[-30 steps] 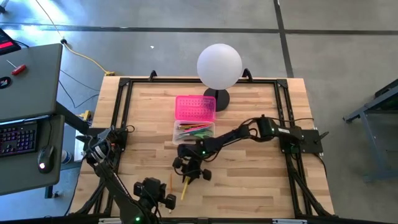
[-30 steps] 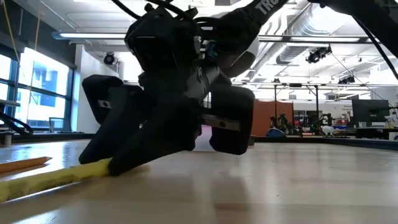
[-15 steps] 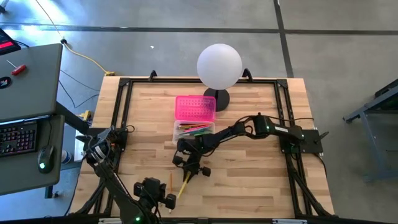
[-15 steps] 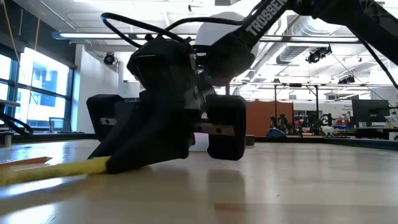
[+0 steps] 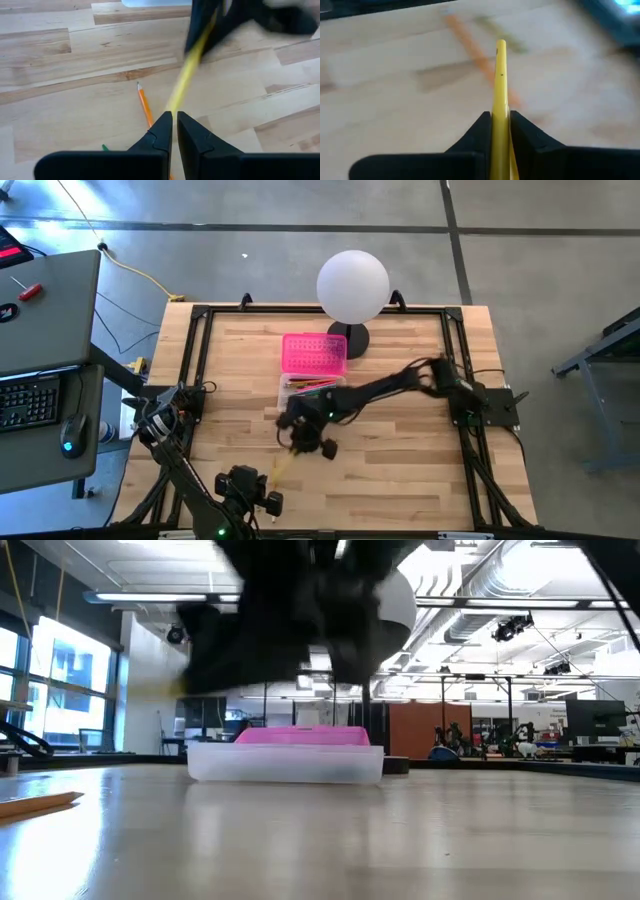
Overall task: Pick & place school supplies into a supply box
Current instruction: Put the yellow pen into the pink supply box
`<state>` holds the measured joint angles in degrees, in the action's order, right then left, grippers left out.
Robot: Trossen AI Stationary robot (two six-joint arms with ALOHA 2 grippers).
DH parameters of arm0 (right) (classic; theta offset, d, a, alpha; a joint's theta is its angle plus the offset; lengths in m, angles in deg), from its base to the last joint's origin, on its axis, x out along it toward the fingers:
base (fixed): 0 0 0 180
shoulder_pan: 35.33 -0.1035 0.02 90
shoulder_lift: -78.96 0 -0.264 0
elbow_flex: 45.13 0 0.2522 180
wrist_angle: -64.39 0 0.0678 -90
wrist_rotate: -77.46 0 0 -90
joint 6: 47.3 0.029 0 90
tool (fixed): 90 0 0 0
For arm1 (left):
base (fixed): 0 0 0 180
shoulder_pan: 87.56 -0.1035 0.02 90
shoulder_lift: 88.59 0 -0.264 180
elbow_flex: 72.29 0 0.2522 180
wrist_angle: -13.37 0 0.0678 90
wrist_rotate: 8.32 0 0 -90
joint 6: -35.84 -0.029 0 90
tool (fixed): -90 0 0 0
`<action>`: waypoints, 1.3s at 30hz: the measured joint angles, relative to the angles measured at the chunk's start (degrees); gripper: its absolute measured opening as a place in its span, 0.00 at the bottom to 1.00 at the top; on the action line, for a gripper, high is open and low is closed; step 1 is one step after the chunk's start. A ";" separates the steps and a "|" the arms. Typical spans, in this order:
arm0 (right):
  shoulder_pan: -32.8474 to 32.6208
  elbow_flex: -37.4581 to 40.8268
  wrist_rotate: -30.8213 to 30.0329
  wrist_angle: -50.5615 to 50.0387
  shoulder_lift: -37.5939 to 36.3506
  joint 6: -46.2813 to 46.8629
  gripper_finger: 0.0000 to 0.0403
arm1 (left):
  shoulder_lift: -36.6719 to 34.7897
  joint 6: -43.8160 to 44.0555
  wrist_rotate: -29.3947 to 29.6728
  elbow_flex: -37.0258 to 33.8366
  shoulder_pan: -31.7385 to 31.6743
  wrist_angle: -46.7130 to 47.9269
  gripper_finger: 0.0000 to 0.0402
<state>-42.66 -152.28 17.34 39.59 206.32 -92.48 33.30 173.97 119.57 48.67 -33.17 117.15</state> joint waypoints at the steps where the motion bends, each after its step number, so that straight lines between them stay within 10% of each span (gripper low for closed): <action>1: 0.25 -0.14 -2.73 -1.48 -2.11 -1.07 0.08 | 0.00 0.00 0.01 0.00 0.00 -0.03 0.15; 11: 6.18 0.51 -24.05 -15.73 -10.37 4.00 0.08 | 0.02 0.03 0.19 0.00 -0.07 -0.04 0.15; 19: 11.00 15.96 -35.58 -1.45 -10.70 8.18 0.08 | 0.04 0.03 0.63 0.00 -0.07 -0.42 0.15; 39: 12.57 23.16 -38.42 2.86 -19.36 23.47 0.15 | 0.04 0.24 3.04 -0.02 -0.07 -0.46 0.15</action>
<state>-30.09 -129.13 -21.09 42.45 186.97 -69.01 33.34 174.21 122.61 48.65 -33.24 116.69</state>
